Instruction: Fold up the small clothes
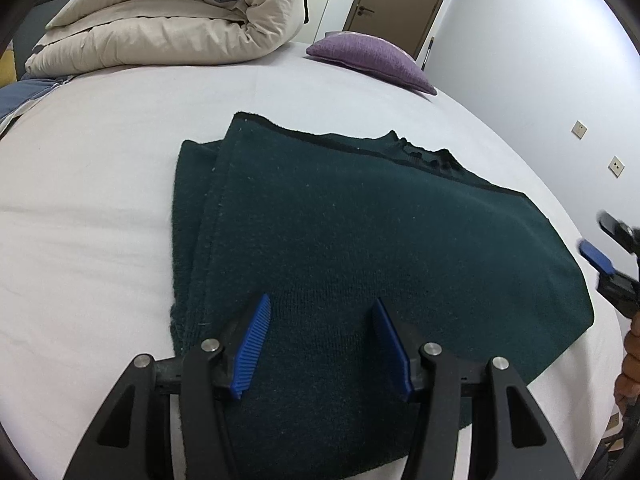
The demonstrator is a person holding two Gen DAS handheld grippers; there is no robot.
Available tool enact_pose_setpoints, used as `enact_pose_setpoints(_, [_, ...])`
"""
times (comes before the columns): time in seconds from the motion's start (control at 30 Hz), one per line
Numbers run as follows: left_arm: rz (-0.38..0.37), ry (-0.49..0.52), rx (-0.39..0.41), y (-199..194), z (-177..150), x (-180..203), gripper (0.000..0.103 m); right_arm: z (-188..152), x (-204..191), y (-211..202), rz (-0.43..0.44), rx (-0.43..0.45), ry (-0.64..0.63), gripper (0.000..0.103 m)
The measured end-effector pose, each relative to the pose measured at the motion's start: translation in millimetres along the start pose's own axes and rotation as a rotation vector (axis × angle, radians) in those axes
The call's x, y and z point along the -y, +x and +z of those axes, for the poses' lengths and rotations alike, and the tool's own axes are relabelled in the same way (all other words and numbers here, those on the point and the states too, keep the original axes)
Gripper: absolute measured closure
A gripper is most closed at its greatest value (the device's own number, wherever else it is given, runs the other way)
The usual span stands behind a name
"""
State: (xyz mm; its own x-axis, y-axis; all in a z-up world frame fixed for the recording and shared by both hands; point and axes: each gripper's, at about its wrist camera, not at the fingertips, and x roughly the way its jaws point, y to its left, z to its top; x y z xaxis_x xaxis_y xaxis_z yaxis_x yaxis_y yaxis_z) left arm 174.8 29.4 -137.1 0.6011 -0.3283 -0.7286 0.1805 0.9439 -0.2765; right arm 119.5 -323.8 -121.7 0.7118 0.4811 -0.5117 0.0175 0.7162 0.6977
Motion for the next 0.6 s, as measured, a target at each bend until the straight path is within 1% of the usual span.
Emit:
enact_pose_setpoints(0.03, [0.002,0.001,0.000,0,0,0,0.046,-2,-11,14,0.003,-0.025,-0.017,0.059])
enact_pose_setpoints(0.07, [0.004,0.003,0.000,0,0,0,0.046,-13,-29,26,0.006,-0.046,-0.037,0.059])
enact_pose_setpoints(0.17, [0.006,0.007,0.002,1,-2,1,0.046,-15,-45,65,0.028,-0.080,-0.062,0.059])
enact_pose_setpoints(0.23, [0.009,0.011,0.002,2,-2,1,0.046,-18,-44,77,0.018,-0.096,-0.058,0.057])
enact_pose_setpoints(0.27, [0.010,0.013,0.003,3,-2,2,0.046,-19,-34,93,-0.026,-0.120,-0.052,0.053])
enact_pose_setpoints(0.3, [0.012,0.016,0.003,3,-3,2,0.046,-20,-23,117,-0.089,-0.153,-0.035,0.052])
enact_pose_setpoints(0.33, [0.014,0.018,0.004,4,-3,3,0.046,-23,-15,131,-0.078,-0.162,-0.034,0.055])
enact_pose_setpoints(0.37, [0.014,0.018,0.004,4,-3,3,0.046,-26,-9,127,-0.056,-0.129,-0.063,0.057])
enact_pose_setpoints(0.4, [0.014,0.018,0.004,4,-3,3,0.046,-28,-14,127,-0.045,-0.103,-0.108,0.057])
enact_pose_setpoints(0.47, [0.015,0.019,0.004,4,-3,3,0.046,-30,-20,132,-0.059,-0.124,-0.133,0.054])
enact_pose_setpoints(0.53, [0.018,0.022,0.003,3,-2,4,0.046,-29,-24,129,-0.080,-0.124,-0.123,0.054])
enact_pose_setpoints(0.6, [0.024,0.026,0.001,3,-2,4,0.045,-26,-21,115,-0.080,-0.113,-0.087,0.053])
